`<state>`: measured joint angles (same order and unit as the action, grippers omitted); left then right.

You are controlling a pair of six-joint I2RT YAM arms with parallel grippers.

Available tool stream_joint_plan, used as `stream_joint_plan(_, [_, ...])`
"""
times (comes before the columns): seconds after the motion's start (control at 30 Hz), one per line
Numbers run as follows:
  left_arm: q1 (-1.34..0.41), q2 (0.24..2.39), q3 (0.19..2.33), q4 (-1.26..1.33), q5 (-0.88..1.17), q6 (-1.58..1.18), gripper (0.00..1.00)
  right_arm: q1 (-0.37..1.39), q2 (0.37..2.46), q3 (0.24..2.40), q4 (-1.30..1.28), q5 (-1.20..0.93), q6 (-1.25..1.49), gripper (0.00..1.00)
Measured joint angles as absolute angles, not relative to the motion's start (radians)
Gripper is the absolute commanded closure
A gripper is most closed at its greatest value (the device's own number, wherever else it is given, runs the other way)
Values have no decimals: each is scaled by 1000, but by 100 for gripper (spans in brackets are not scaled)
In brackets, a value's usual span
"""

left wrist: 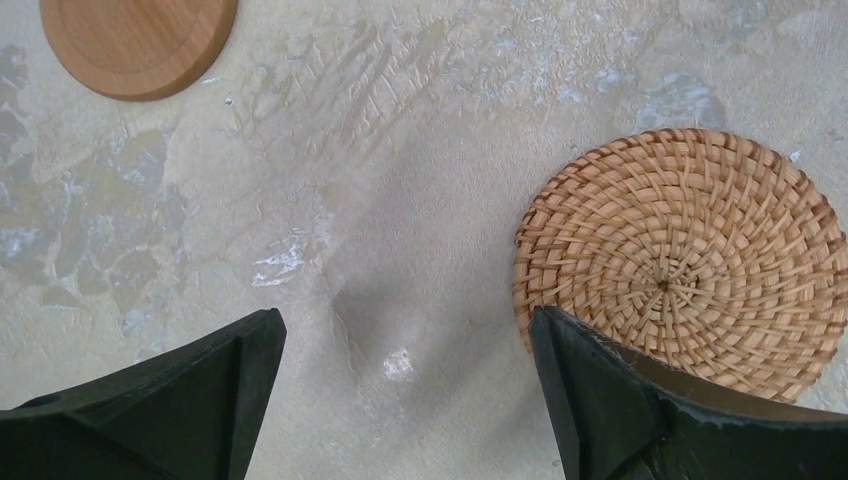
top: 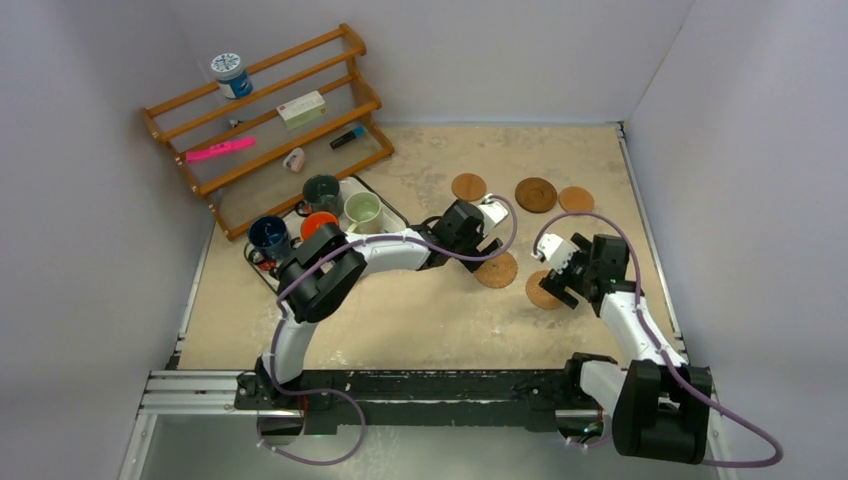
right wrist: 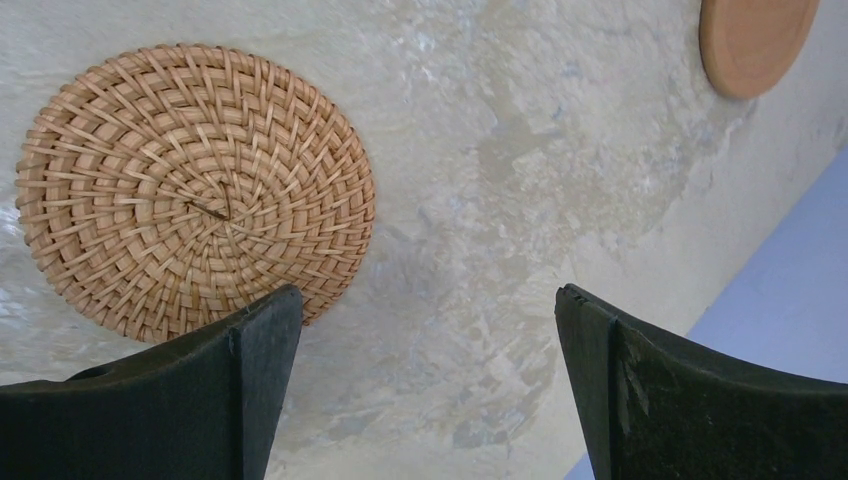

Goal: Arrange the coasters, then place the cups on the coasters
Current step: Move the coaster to the center of the board.

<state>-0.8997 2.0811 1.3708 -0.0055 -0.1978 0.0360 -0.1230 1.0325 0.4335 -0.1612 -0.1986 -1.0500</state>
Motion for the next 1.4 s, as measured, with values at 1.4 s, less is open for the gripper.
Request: stream_joint_plan(1.4, [-876, 1989, 1303, -6, -112, 49, 0, -102, 1025, 621, -242, -444, -876, 1])
